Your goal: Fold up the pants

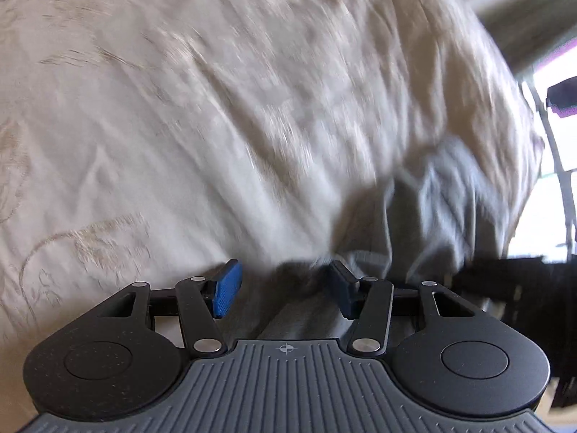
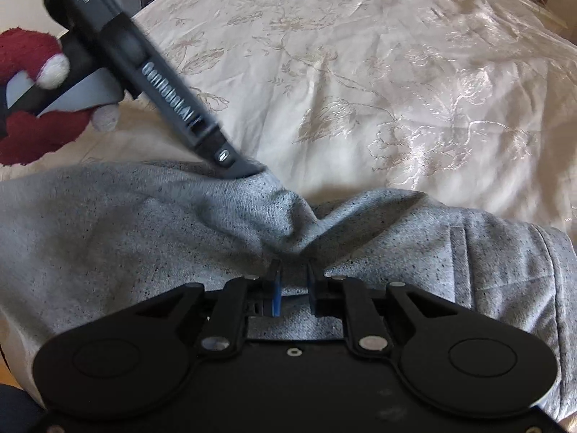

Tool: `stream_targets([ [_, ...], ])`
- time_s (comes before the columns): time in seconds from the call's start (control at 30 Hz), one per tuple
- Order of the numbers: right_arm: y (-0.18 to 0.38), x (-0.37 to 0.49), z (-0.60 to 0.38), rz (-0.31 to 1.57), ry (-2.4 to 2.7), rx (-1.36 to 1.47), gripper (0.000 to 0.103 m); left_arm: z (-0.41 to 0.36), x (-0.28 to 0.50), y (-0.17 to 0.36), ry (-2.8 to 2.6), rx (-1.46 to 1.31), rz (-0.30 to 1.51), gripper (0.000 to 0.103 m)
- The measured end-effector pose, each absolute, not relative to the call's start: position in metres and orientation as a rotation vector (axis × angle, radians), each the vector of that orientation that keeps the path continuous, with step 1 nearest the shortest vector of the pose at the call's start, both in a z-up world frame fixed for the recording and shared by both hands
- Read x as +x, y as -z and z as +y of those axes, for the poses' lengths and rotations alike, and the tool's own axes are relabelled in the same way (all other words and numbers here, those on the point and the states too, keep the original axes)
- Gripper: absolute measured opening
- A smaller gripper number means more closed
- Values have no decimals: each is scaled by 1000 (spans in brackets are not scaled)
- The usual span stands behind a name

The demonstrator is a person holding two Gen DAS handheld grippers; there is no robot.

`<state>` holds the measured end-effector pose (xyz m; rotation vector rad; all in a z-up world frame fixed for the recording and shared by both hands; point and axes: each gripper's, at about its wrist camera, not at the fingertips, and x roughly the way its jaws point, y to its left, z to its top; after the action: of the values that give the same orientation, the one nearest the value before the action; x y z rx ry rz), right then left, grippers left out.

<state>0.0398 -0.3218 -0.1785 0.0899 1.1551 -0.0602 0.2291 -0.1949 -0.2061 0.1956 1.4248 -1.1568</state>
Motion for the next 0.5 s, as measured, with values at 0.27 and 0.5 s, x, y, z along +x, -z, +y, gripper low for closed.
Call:
stream_targets([
  [0.27, 164, 44, -321, 1102, 85, 87, 17, -173, 255, 174, 999, -40, 1294, 51],
  [0.5, 157, 52, -337, 1080, 130, 19, 26, -158, 223, 169, 1071, 124, 1314, 51],
])
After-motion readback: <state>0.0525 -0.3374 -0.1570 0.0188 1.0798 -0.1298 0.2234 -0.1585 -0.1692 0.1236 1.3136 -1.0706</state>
